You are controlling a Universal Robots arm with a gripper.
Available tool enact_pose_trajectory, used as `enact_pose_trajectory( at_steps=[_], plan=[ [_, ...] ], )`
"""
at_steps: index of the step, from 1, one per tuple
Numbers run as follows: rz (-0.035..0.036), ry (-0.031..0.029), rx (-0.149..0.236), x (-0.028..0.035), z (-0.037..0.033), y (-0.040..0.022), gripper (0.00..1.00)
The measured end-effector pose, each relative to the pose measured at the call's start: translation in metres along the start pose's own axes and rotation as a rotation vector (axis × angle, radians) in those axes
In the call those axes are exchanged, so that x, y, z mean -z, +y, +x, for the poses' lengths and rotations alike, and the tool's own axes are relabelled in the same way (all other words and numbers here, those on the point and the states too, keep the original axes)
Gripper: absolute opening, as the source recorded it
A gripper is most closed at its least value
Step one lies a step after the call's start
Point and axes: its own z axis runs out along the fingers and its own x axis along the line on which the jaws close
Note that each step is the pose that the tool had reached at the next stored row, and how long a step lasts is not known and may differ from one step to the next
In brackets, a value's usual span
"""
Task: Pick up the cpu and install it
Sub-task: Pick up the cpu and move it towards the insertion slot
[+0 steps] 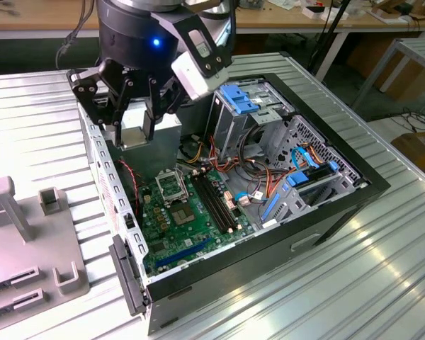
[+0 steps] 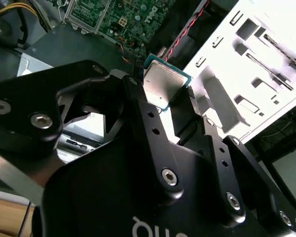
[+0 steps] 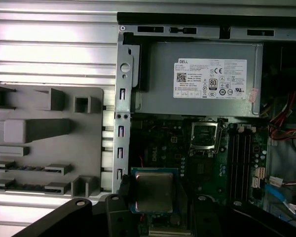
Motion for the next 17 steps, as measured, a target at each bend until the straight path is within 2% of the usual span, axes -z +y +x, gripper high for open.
enact_pose_trajectory(
  at_steps=[1,4,7,9,17],
  plan=[
    [0.0002,-0.0048,0.000,-0.0008,-0.0015,-0.0001,0.47],
    [0.0004,-0.0106,0.000,-0.0017,-0.0082,-0.0004,0.47],
    [0.0004,-0.0130,0.000,-0.0016,-0.0415,-0.0017,0.47],
    [0.0006,-0.0129,0.000,-0.0014,-0.0448,-0.0019,0.47],
    [0.0005,-0.0129,0.000,-0.0014,-0.0455,-0.0019,0.47]
  ],
)
